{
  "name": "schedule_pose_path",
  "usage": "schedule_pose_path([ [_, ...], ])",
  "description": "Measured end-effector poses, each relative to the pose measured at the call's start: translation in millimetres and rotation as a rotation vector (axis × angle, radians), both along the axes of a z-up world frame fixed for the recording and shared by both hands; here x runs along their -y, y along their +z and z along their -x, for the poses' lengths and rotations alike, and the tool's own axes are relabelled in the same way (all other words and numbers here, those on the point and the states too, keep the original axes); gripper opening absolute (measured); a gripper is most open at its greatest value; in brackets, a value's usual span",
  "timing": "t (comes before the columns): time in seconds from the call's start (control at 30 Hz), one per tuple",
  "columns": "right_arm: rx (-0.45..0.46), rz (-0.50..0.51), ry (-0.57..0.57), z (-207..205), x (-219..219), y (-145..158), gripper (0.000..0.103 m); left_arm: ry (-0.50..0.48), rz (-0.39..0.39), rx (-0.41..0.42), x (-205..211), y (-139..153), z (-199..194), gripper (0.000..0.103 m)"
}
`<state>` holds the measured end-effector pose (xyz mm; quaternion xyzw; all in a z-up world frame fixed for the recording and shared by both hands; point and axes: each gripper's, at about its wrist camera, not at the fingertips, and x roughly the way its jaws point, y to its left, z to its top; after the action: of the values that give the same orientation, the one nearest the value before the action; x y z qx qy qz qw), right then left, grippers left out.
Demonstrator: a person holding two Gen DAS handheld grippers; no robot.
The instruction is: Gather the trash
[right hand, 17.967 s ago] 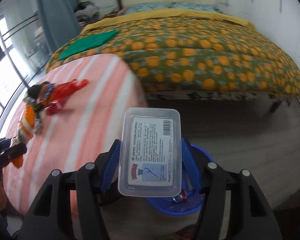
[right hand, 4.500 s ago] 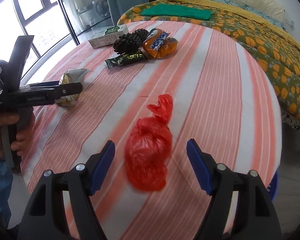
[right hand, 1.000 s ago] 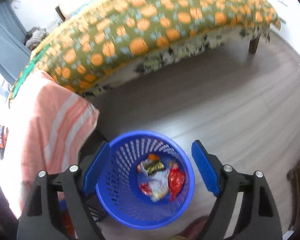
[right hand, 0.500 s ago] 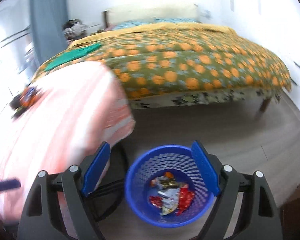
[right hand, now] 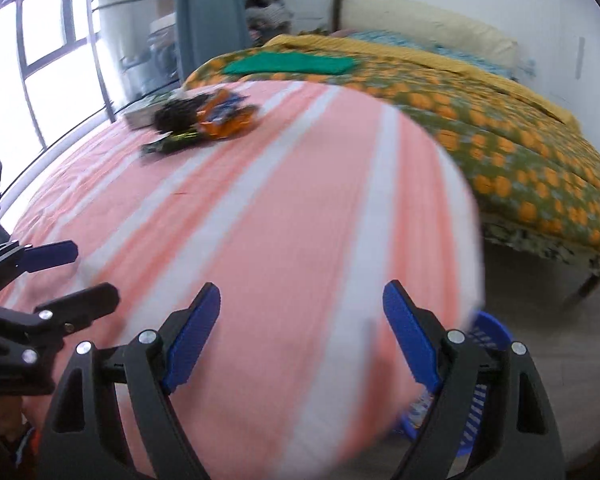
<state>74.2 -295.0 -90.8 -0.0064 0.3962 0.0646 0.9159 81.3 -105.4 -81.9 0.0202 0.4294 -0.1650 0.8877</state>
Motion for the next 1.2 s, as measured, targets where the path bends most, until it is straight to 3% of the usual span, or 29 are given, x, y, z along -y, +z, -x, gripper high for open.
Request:
schedule_pose_path([
  [0.2,-0.034,0.016,0.059,-38,-45,-2,0.081,0.054,-0.006,0.010,-25,1,-9,0.088],
  [0.4,-0.082,0.015,0.057,-52,-54,-14,0.081,0.071,0.016,0.004,-42,0,-5,0.089],
  [0.57,-0.092,0.000,0.051,-57,-52,-16,0.083,0.079,0.089,-0.048,-59,-2,-21,0.089],
  [0.7,-0.084,0.022,0.042,-56,-55,-16,0.085,0.100,0.089,-0.062,-71,-3,-39,0.089],
  [0.93,-0.084,0.021,0.033,-56,-54,-17,0.085,0.128,0.119,-0.041,-91,15,-101,0.089],
  [1.2,-0.085,0.019,0.033,-56,-54,-17,0.085,0.125,0.183,-0.011,-67,41,-198,0.089],
])
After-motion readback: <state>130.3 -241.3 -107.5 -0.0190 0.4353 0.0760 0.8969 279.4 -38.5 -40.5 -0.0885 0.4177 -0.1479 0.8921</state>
